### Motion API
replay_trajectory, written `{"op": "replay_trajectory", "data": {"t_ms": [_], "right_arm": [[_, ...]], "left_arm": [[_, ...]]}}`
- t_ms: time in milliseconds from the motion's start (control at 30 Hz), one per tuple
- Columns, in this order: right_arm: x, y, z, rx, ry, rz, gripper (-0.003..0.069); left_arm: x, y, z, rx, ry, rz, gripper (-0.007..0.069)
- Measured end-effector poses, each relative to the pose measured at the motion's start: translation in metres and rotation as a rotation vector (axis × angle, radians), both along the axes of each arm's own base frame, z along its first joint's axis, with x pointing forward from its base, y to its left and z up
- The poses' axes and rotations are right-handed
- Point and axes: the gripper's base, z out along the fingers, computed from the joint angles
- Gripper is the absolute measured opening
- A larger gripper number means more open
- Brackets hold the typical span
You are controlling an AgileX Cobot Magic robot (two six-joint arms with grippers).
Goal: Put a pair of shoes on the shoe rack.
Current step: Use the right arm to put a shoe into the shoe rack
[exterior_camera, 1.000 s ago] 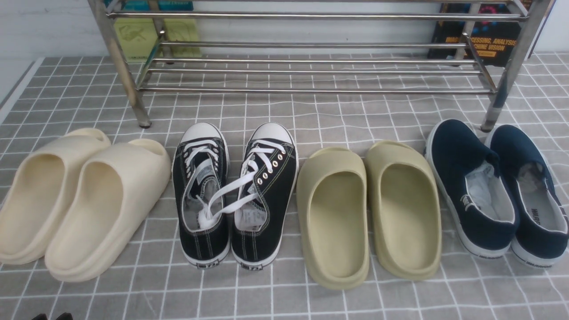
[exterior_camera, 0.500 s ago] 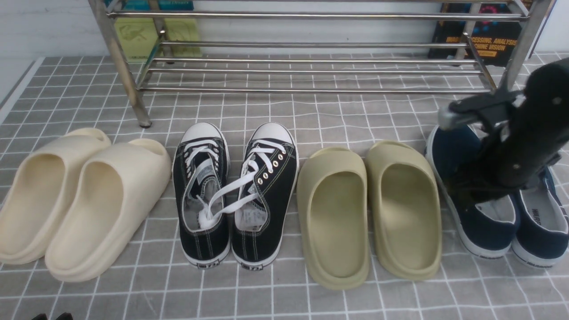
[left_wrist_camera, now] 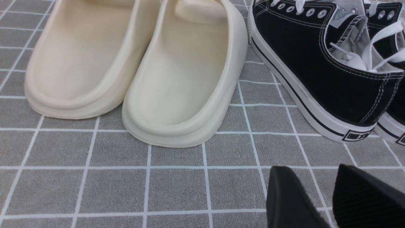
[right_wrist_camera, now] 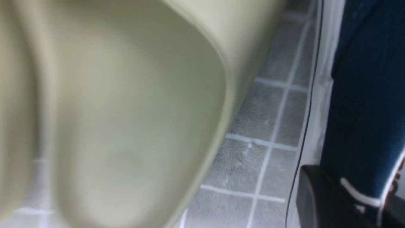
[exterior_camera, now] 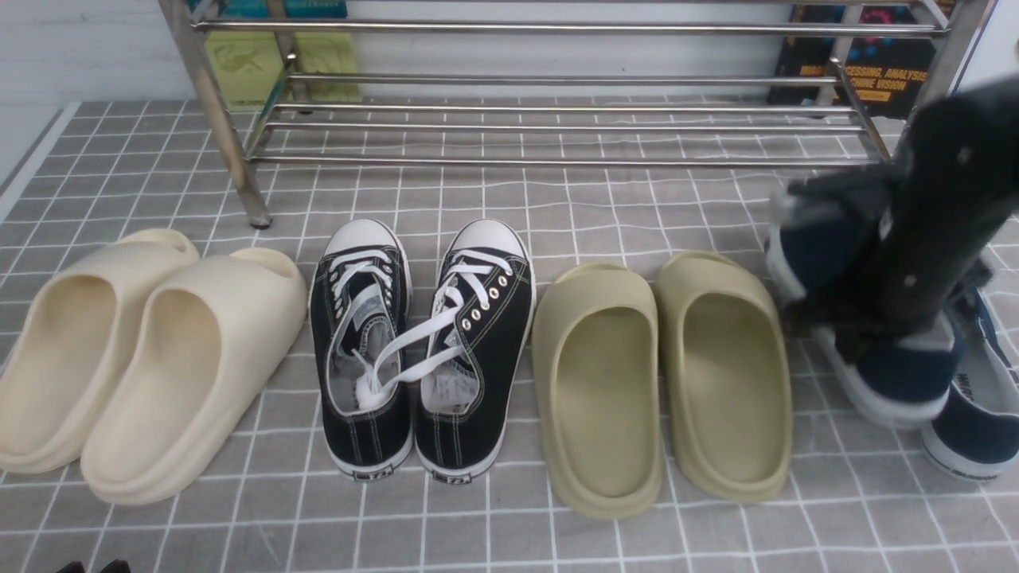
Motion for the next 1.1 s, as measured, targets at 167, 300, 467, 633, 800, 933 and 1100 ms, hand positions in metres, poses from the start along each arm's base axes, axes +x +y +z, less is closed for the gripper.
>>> {"op": "replay_trajectory", "data": {"t_ms": [167, 300, 467, 633, 800, 933, 1100], "right_arm": [[-0.002, 0.02, 0.043, 0.018, -0.12, 0.09, 0.0041], [0.018, 0.03, 0.049, 0.047, -0.21, 0.118, 0.0041], [0.057, 0.031, 0.038, 0.055, -0.246, 0.091, 0.0041], [0.108, 0.028, 0.018, 0.057, -0.29, 0.053, 0.0041], [0.144, 0.035, 0.009, 0.072, -0.378, 0.051, 0.0041], [0.158, 0.039, 0.011, 0.085, -0.429, 0.052, 0.0049], [0.163, 0.04, 0.005, 0.087, -0.438, 0.052, 0.0131]], "left_arm": [[0.0, 0.0, 0.0, 0.0, 0.0, 0.0, 0.0238], [0.0, 0.0, 0.0, 0.0, 0.0, 0.0, 0.0238], [0.0, 0.0, 0.0, 0.0, 0.0, 0.0, 0.0238], [0.0, 0.0, 0.0, 0.0, 0.0, 0.0, 0.0238], [0.0, 0.0, 0.0, 0.0, 0.0, 0.0, 0.0238], [0.0, 0.0, 0.0, 0.0, 0.0, 0.0, 0.0238], [0.0, 0.0, 0.0, 0.0, 0.0, 0.0, 0.0238]]}}
